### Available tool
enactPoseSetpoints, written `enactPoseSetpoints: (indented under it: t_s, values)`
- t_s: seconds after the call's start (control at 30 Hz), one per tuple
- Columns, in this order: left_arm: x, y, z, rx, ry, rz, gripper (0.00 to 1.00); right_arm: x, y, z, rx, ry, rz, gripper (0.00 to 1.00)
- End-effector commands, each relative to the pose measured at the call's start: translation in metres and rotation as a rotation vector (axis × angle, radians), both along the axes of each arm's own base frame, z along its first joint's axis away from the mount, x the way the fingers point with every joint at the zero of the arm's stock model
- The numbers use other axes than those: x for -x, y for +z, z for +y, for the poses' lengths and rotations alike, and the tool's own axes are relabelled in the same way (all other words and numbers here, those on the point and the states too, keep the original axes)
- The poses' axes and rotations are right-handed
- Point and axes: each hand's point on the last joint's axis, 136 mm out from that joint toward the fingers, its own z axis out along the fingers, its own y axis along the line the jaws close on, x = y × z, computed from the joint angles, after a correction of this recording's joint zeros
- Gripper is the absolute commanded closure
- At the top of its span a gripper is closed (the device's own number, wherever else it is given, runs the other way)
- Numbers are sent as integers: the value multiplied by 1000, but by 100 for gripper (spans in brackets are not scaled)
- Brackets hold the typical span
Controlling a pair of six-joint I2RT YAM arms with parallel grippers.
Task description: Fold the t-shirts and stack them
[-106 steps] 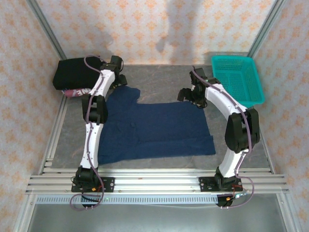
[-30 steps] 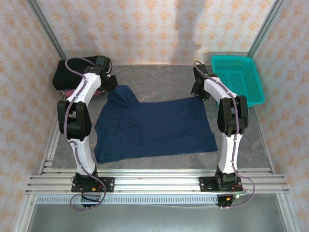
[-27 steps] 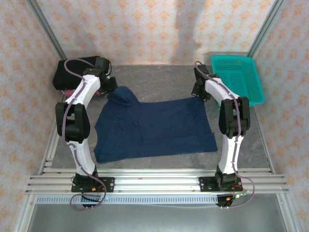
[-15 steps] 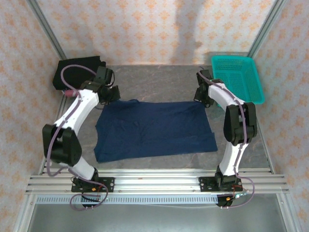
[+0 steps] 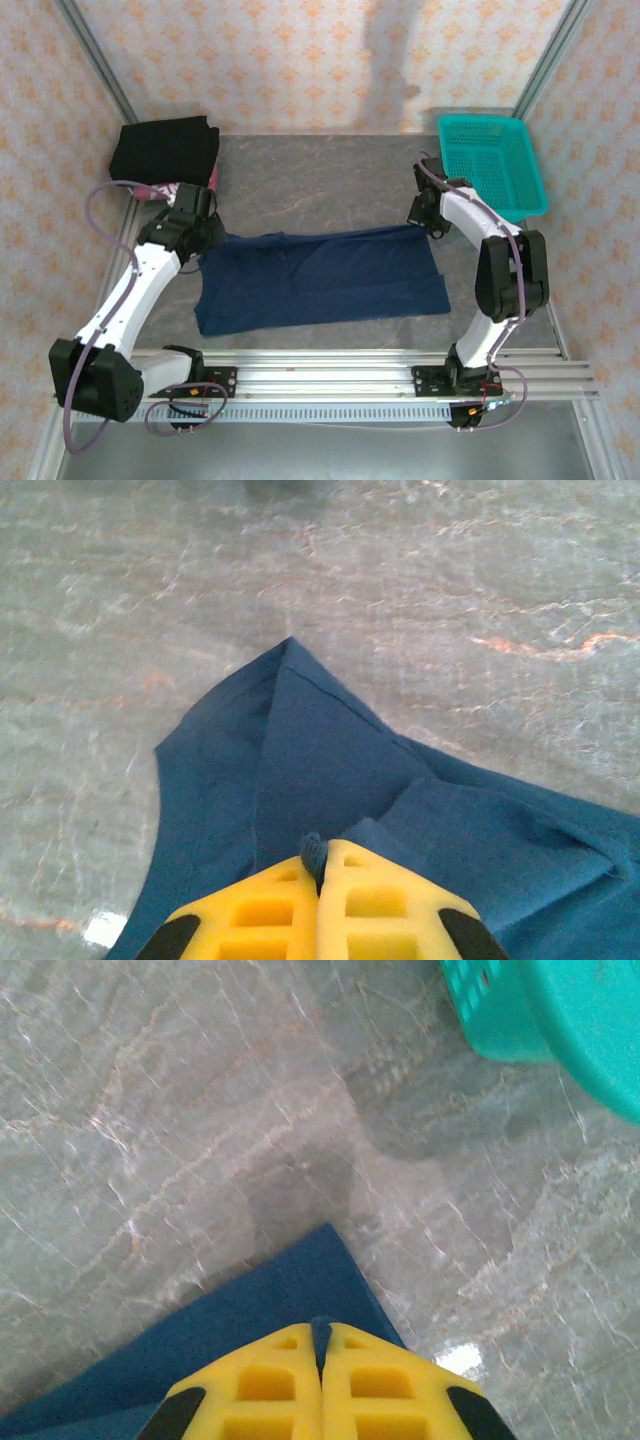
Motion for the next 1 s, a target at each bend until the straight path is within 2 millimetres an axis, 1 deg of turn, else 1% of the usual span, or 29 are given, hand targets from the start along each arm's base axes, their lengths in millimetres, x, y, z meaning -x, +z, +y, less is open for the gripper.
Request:
enactPoseSetpoints:
  t_s: [0.0,0.2,0.33,0.47,0.53,0.67,0.77,0.87,0.93,0.97]
  values:
    - [20,-10,7,-30,65,40,100,15,4,-12,22,-53,3,100]
    - [43,-19,5,-33,105,44,100,41,-3,-18,25,-93,30,100]
    - [64,-29,15,-53,165,72,100,58,-5,-27,56,-127,45,100]
    - [84,-39,21,-51,210,86,100,70,-9,-34,59,-162,47,100]
    - [92,-48,21,-35,223,105,100,75,-14,-36,45,-183,56,100]
    - [102,-66,18,-15,242,144,100,81,-21,-36,31,-206,68,100]
    - [115,-80,22,-23,287,203,100,88,-30,-35,19,-222,92,100]
    - [122,-92,22,-10,315,222,100,97,-40,-37,22,-241,120,96]
    - [126,-100,20,12,329,231,100,105,-47,-38,25,-261,146,90]
    - [129,-104,20,19,338,236,100,108,-49,-38,27,-268,155,86]
